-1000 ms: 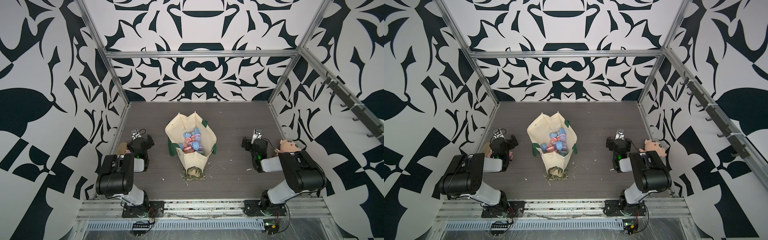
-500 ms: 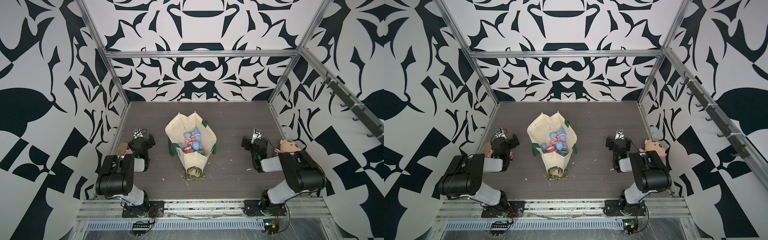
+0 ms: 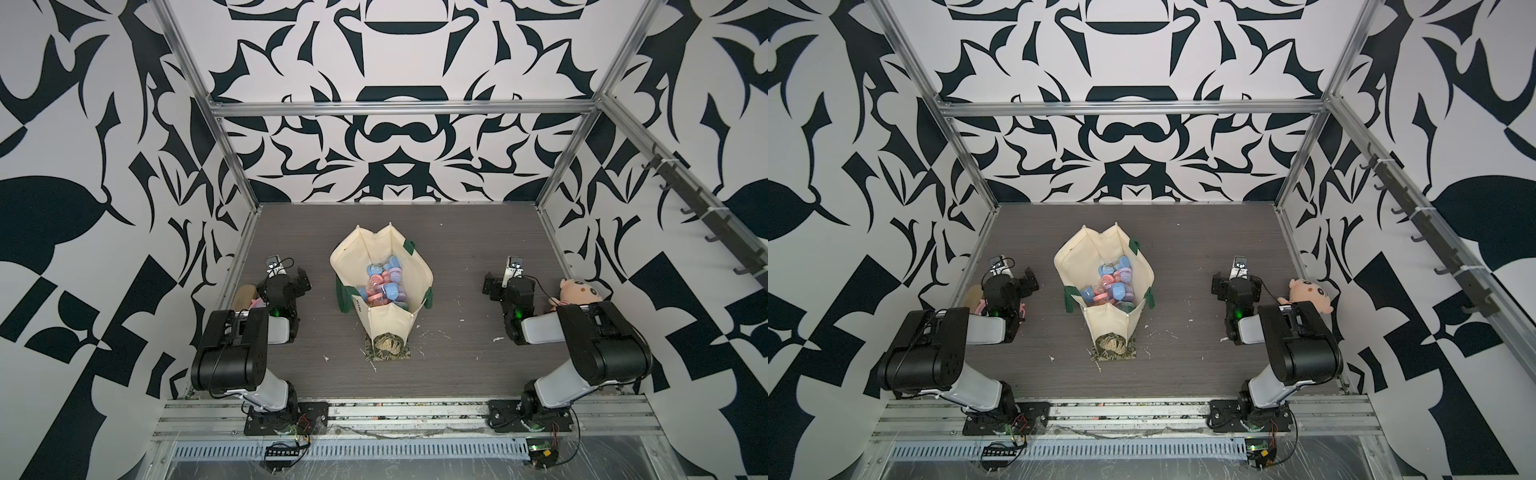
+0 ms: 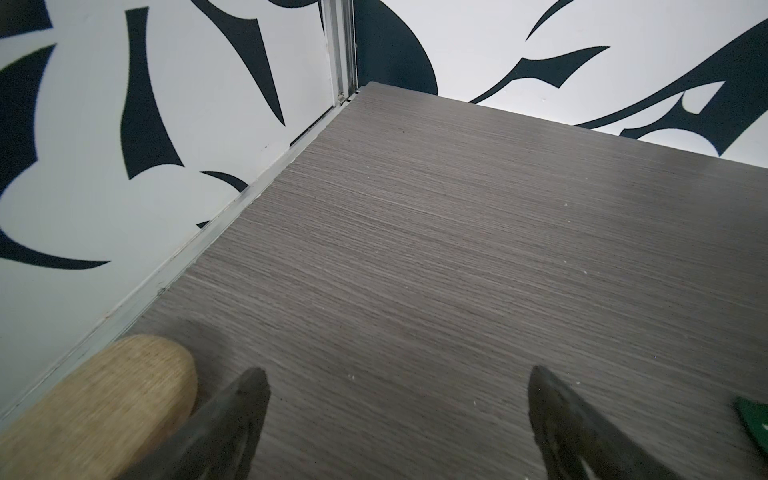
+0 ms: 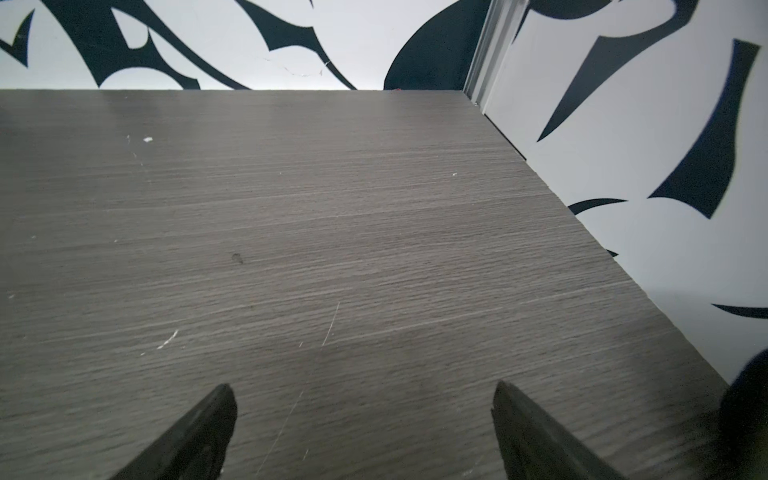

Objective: Put the hourglass into the canvas bag
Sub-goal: Reset both arms

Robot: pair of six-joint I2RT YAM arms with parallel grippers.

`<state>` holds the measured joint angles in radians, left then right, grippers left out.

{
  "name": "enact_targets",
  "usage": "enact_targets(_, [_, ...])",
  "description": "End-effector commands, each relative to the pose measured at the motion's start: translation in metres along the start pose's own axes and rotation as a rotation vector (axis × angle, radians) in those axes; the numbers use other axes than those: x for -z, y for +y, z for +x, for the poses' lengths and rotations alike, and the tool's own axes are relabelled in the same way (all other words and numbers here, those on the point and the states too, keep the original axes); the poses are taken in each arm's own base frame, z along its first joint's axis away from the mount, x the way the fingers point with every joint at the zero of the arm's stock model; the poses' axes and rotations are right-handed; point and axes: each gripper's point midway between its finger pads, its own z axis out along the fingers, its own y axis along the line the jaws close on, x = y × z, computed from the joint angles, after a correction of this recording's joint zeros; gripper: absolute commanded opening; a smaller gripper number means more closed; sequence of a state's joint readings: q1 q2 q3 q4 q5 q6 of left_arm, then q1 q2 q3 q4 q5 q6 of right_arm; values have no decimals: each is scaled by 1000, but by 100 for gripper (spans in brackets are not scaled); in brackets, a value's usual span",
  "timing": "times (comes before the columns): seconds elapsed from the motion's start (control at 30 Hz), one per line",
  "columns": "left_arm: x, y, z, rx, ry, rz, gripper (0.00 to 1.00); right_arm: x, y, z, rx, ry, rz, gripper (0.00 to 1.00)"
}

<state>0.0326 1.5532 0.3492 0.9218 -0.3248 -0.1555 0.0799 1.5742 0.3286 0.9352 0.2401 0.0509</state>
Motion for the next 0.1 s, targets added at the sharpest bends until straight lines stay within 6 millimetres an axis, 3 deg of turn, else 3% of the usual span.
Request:
enact_targets(0.0, [-1, -2, -8, -10, -19, 4, 100, -5, 19, -14, 19, -23, -111, 100])
enact_targets(0.07, [-1, -2, -8, -10, -19, 4, 100, -1, 18, -15, 18, -38, -114, 100])
